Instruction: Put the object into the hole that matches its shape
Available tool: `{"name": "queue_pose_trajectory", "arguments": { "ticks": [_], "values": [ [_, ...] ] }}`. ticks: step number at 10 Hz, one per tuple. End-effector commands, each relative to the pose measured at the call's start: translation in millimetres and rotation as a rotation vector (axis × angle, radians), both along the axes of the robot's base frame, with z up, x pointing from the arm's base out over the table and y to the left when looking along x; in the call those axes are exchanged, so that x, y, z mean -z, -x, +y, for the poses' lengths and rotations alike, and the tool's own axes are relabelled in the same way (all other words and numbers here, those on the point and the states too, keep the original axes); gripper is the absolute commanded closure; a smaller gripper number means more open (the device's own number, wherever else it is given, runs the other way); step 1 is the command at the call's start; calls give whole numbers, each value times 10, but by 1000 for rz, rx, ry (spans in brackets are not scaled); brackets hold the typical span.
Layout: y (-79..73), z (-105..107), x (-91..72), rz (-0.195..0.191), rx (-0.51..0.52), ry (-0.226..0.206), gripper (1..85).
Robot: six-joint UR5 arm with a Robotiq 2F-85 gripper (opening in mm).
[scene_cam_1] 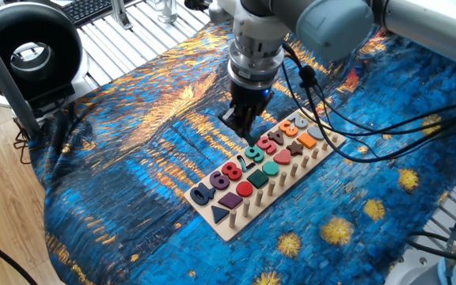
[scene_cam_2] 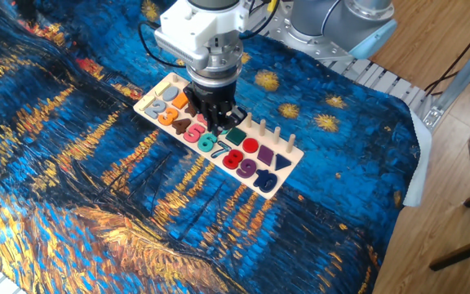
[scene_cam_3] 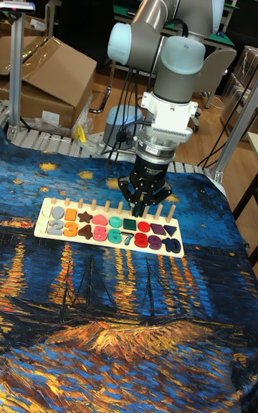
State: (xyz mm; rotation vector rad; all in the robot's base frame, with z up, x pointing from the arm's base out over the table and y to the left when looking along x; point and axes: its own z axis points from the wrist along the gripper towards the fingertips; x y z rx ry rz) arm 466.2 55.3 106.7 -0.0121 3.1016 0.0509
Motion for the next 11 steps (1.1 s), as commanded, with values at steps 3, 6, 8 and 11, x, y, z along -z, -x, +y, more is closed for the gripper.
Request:
{"name": "queue_pose_trajectory", "arguments": {
  "ticks": [3, 6, 8, 11],
  "values": [
    [38, 14, -11, 16, 10, -8, 840],
    [42, 78, -14, 18, 16, -33, 840],
    [18, 54, -13, 8, 7, -23, 840],
    [-145, 93, -26, -56, -19, -37, 840]
  ]
}}
